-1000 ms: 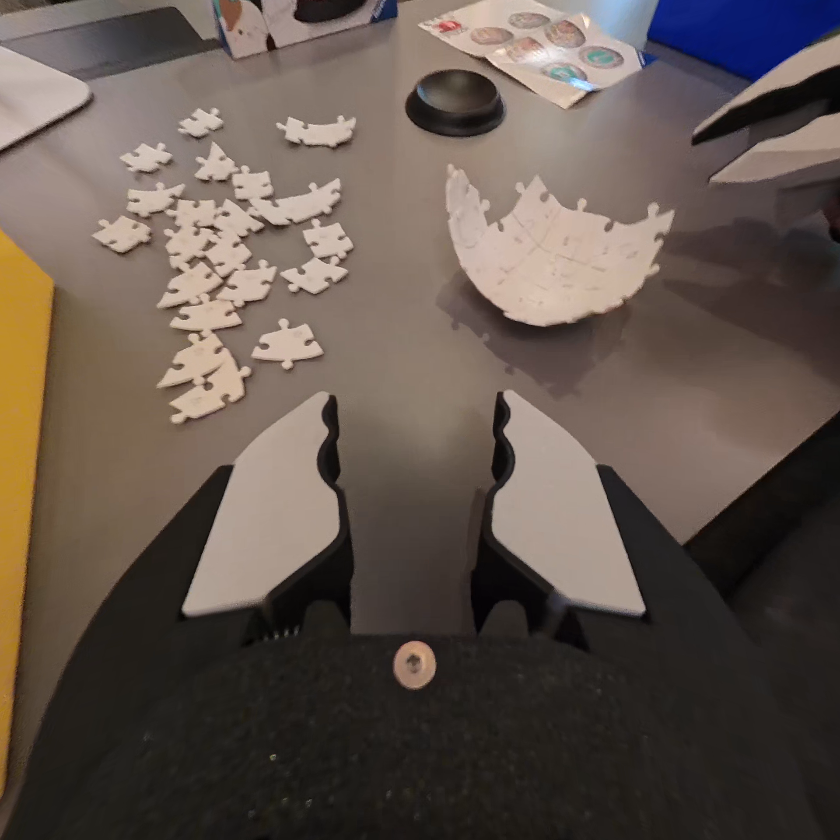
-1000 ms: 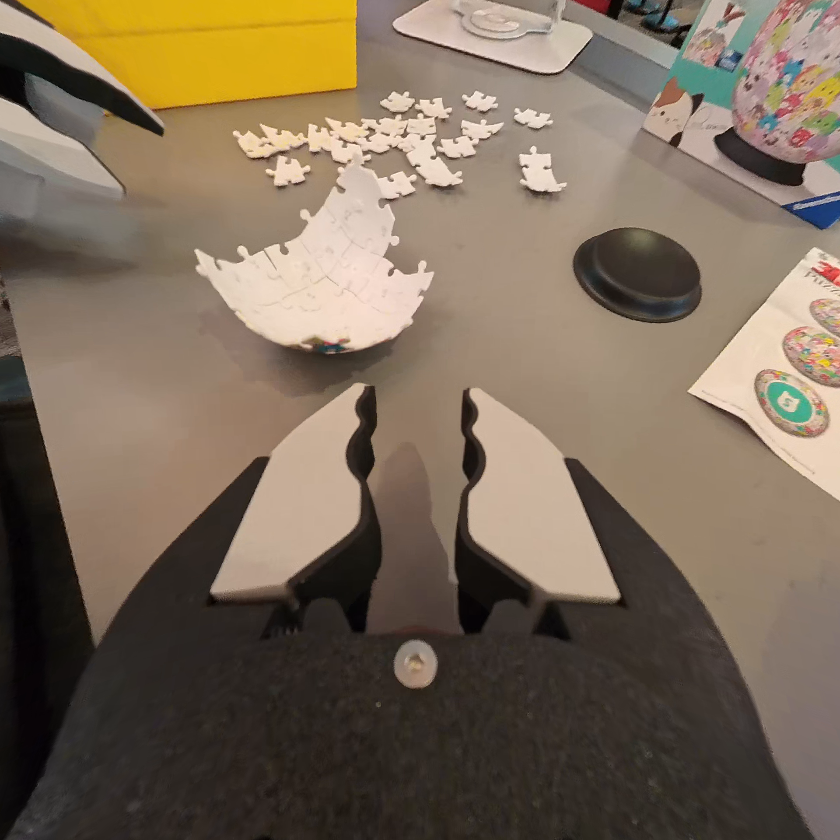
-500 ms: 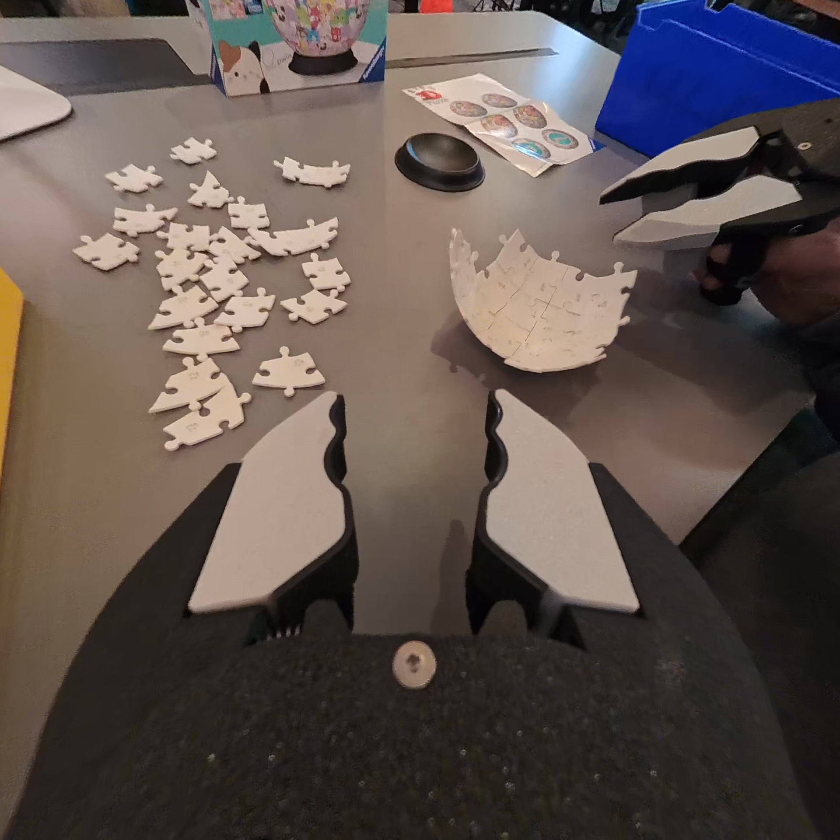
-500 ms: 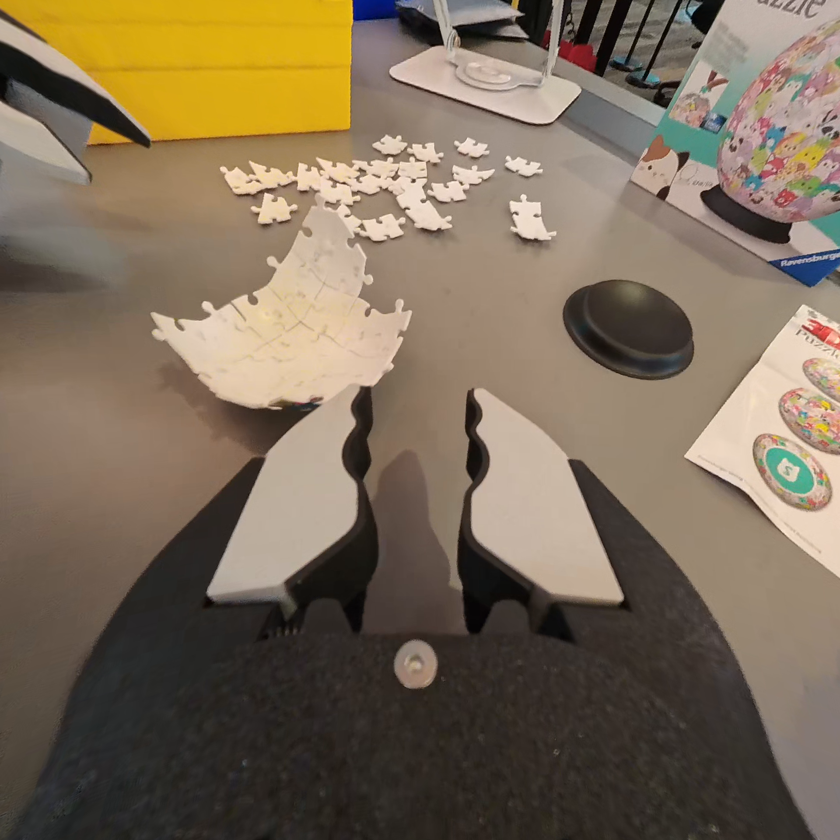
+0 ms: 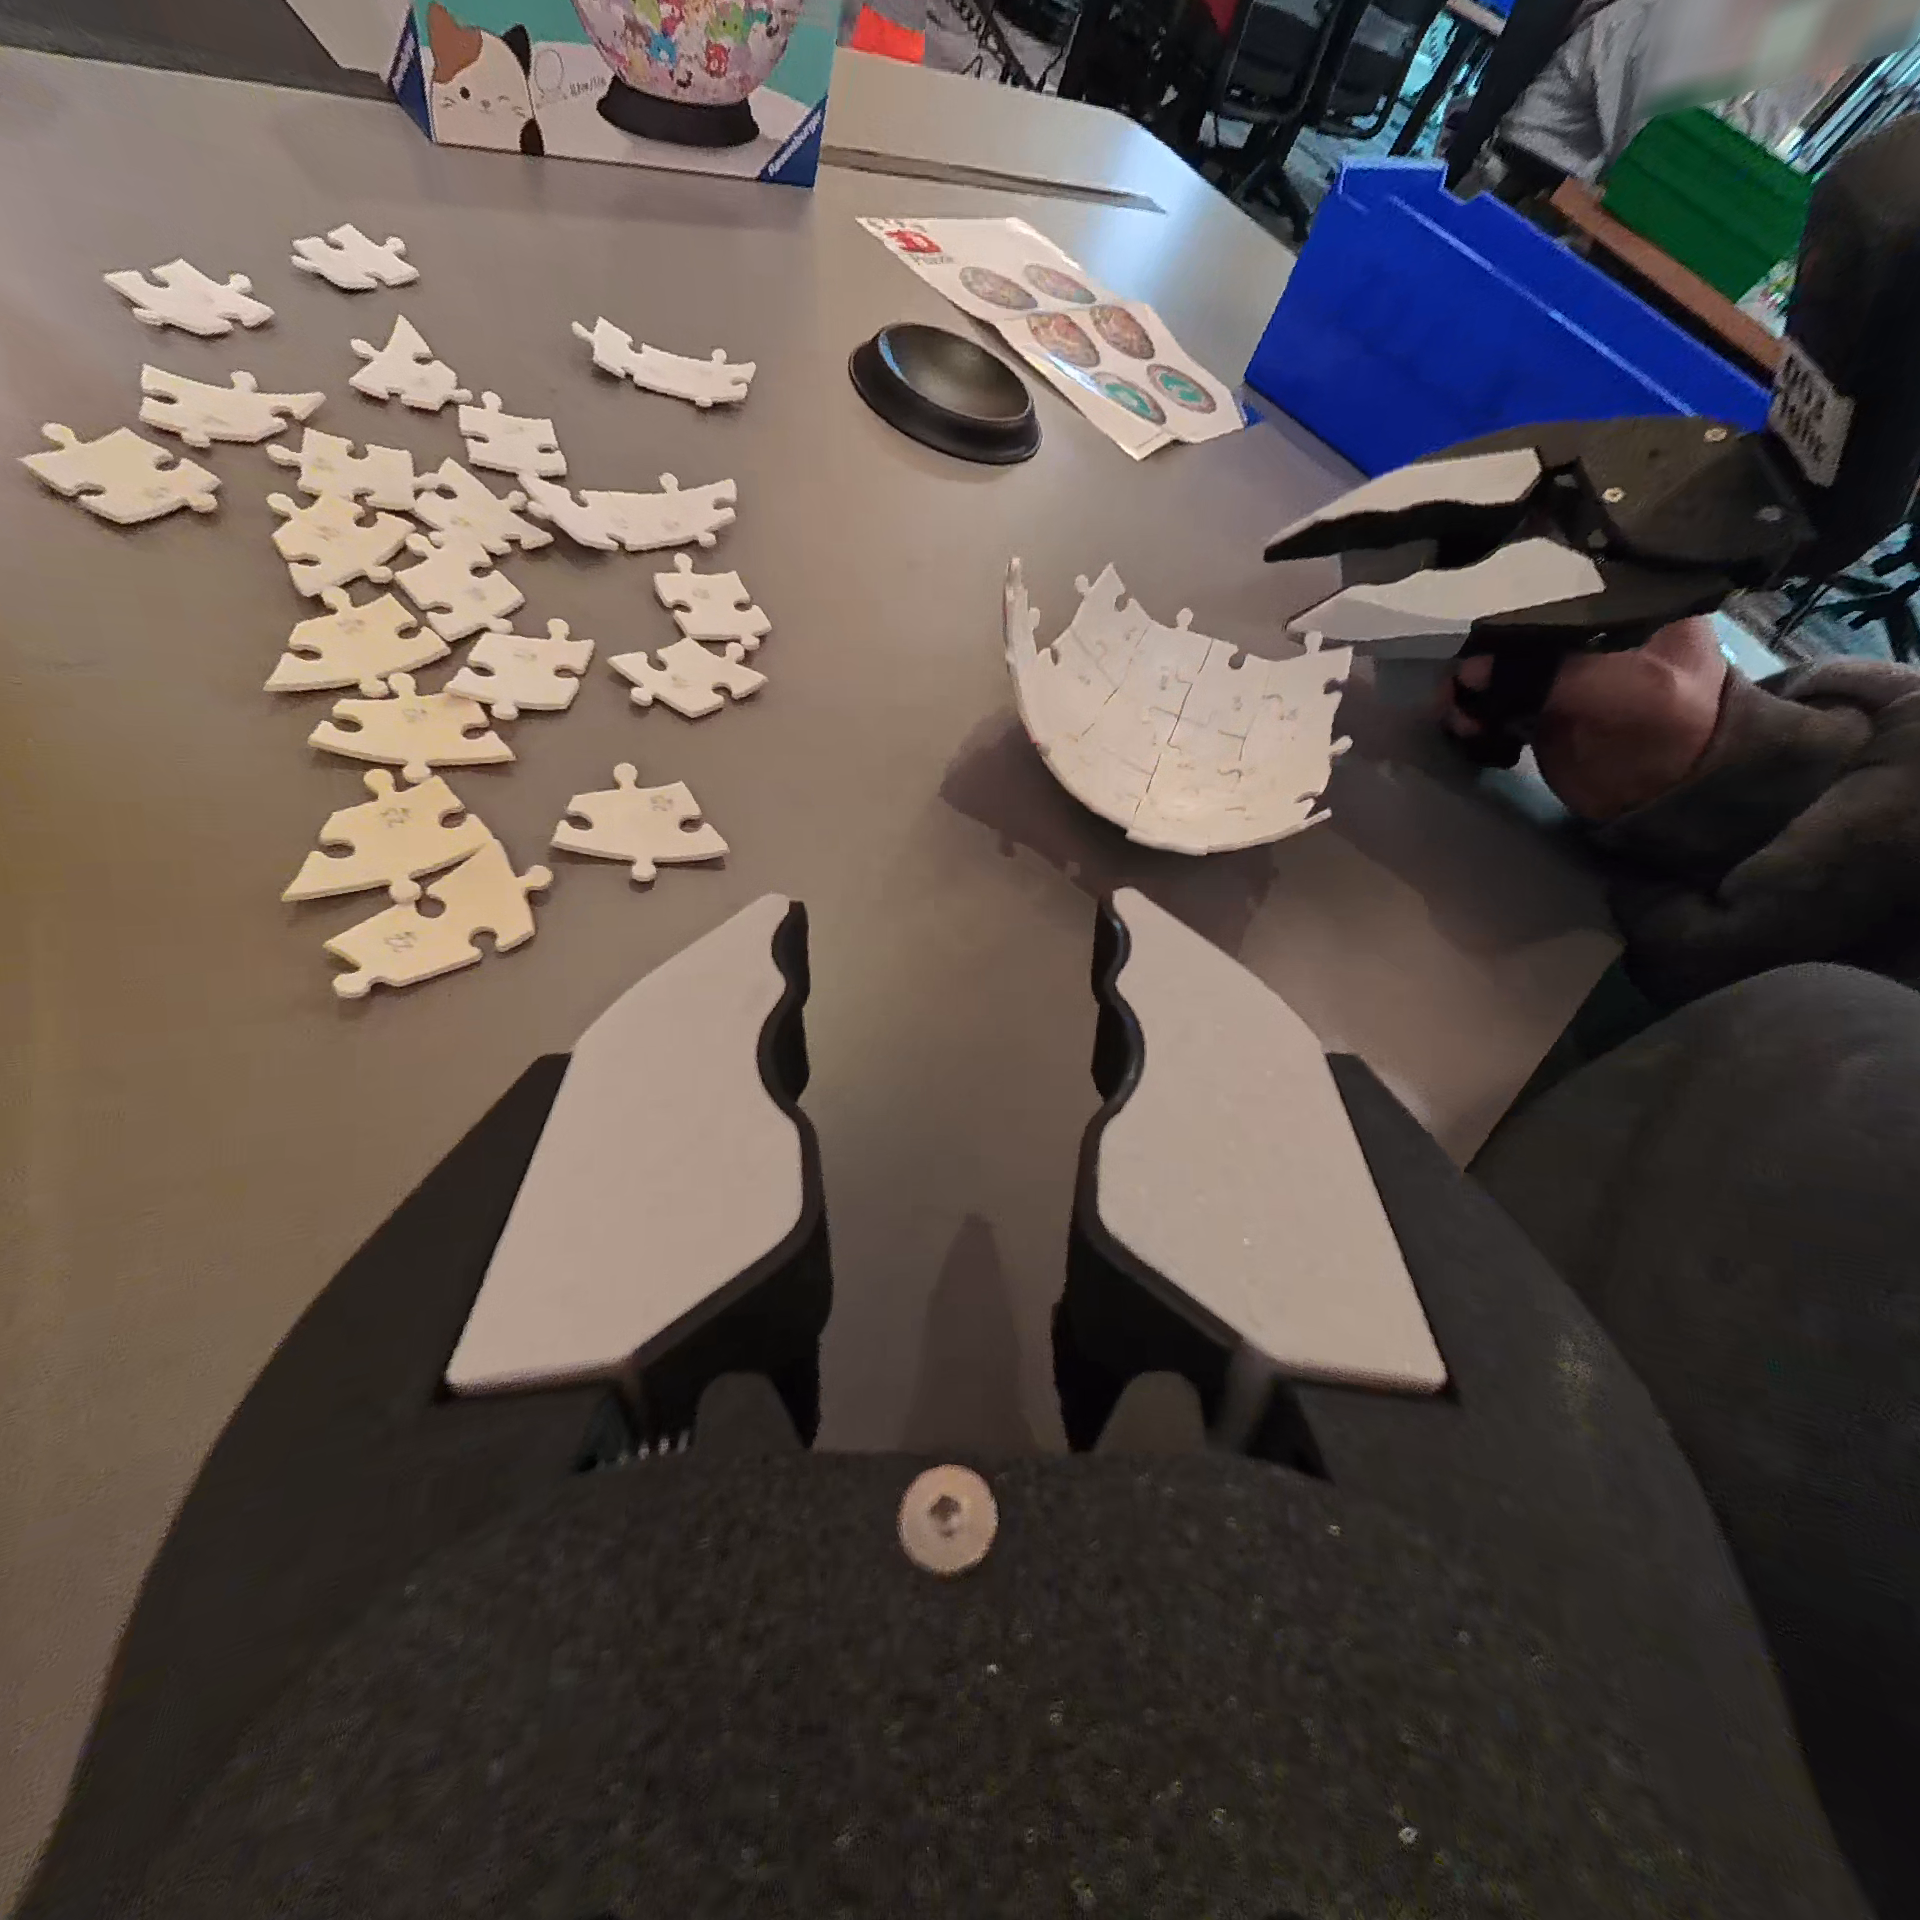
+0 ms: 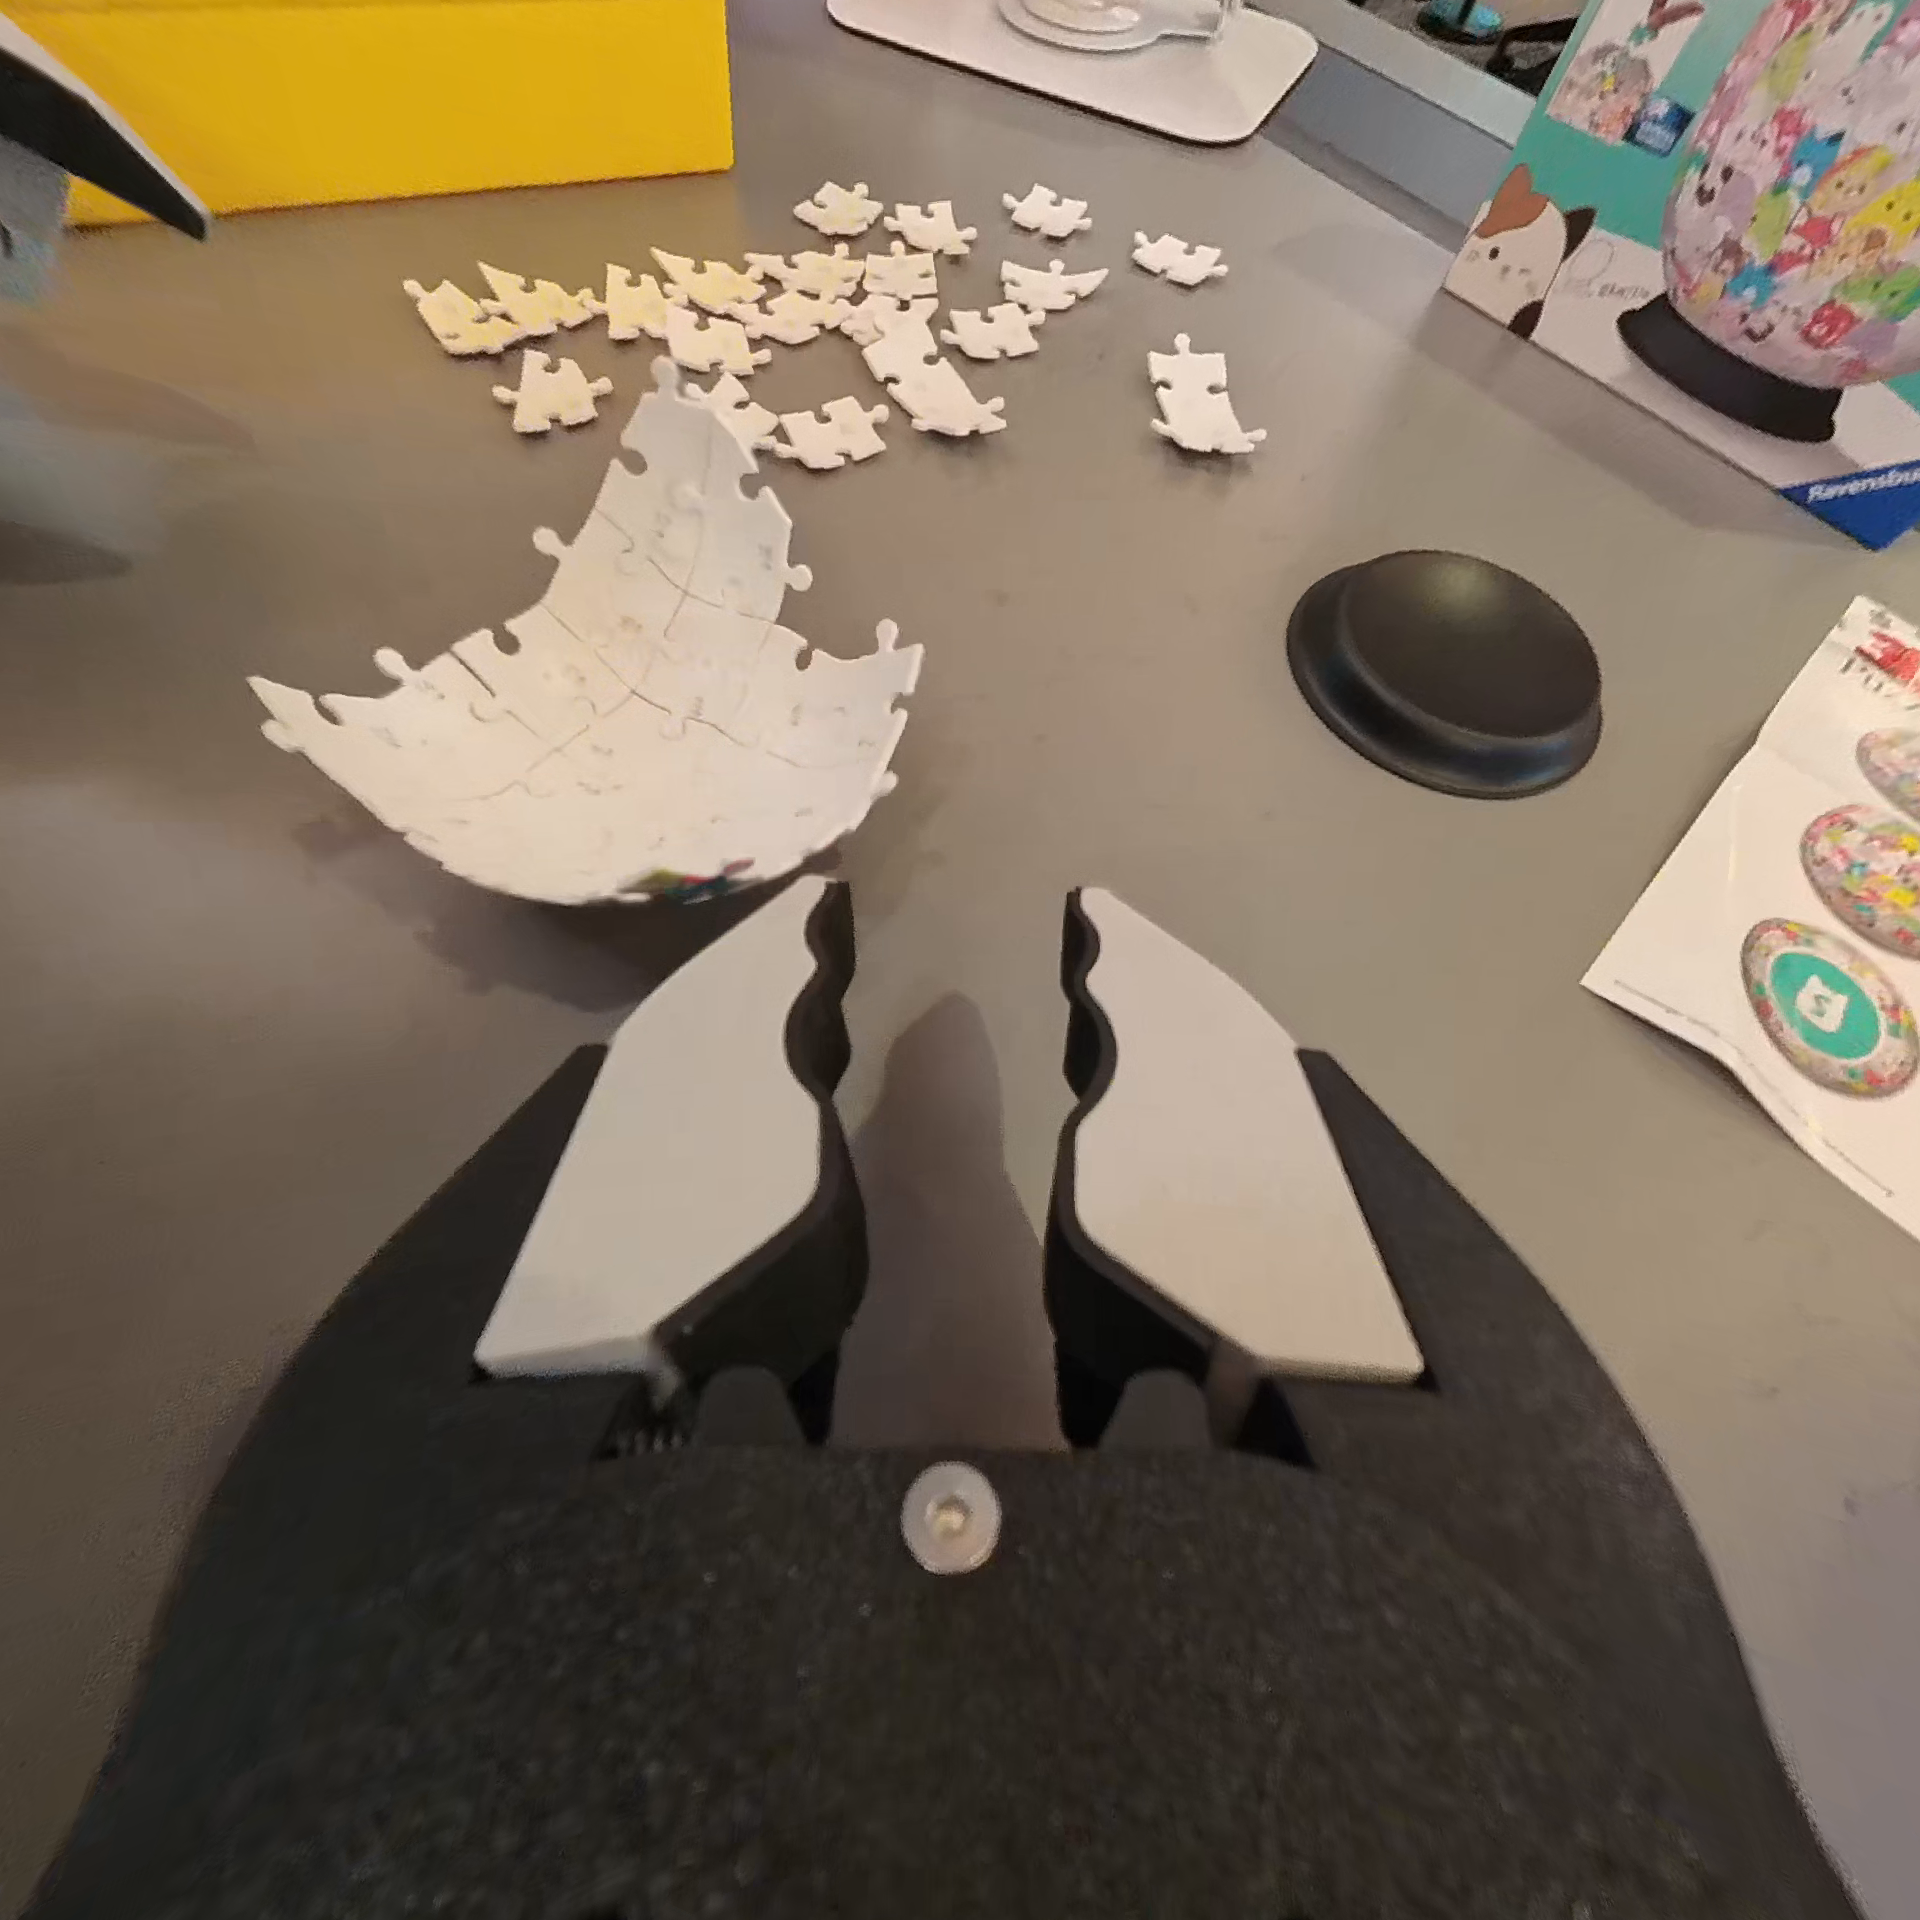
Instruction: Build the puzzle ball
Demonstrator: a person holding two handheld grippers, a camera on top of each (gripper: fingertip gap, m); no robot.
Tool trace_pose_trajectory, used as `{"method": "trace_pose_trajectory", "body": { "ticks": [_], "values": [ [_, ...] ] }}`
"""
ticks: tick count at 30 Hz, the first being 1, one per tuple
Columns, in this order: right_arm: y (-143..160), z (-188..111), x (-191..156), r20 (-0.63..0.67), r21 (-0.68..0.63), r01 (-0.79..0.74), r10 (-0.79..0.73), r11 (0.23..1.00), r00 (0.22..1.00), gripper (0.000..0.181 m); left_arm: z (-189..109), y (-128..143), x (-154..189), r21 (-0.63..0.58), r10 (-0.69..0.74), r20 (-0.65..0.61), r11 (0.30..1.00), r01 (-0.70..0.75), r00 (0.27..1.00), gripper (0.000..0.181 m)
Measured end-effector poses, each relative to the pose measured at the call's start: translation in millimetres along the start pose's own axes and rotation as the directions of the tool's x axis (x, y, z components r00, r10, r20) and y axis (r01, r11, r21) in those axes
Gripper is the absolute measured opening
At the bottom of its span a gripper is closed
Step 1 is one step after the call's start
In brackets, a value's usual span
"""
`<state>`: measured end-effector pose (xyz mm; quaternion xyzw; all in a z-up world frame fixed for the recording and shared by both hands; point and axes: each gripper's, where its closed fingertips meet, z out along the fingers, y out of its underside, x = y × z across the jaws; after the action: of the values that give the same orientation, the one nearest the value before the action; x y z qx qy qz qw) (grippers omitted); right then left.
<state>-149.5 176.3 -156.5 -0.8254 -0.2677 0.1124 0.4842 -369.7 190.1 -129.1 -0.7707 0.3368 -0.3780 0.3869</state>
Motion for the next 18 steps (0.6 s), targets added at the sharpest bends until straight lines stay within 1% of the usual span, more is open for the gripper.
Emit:
{"method": "trace_pose_trajectory", "body": {
  "ticks": [4,7,10,13,18],
  "values": [
    [0,-4,2,-0.028,0.011,-0.023,0.023,1.000,0.999,0.037,-3,-3,0,0.017,-0.016,-0.024,1.000,0.017,1.000,0.051],
    [4,-4,1,-0.030,-0.010,-0.028,0.028,1.000,0.999,0.035,-4,-2,4,0.001,0.049,-0.025,0.999,-0.049,0.999,0.050],
    [4,-5,0,-0.025,-0.010,-0.033,0.033,0.999,0.999,0.035,-4,-6,14,0.032,0.094,-0.059,0.995,-0.092,0.994,0.050],
    [2,-7,0,0.010,0.008,-0.068,0.068,0.998,0.998,0.035,1,-9,21,0.037,0.117,-0.090,0.993,-0.115,0.989,0.050],
    [-2,-11,-3,0.087,0.043,-0.109,0.105,0.993,0.991,0.035,13,-11,28,0.020,0.131,-0.101,0.991,-0.130,0.986,0.051]
  ]
}}
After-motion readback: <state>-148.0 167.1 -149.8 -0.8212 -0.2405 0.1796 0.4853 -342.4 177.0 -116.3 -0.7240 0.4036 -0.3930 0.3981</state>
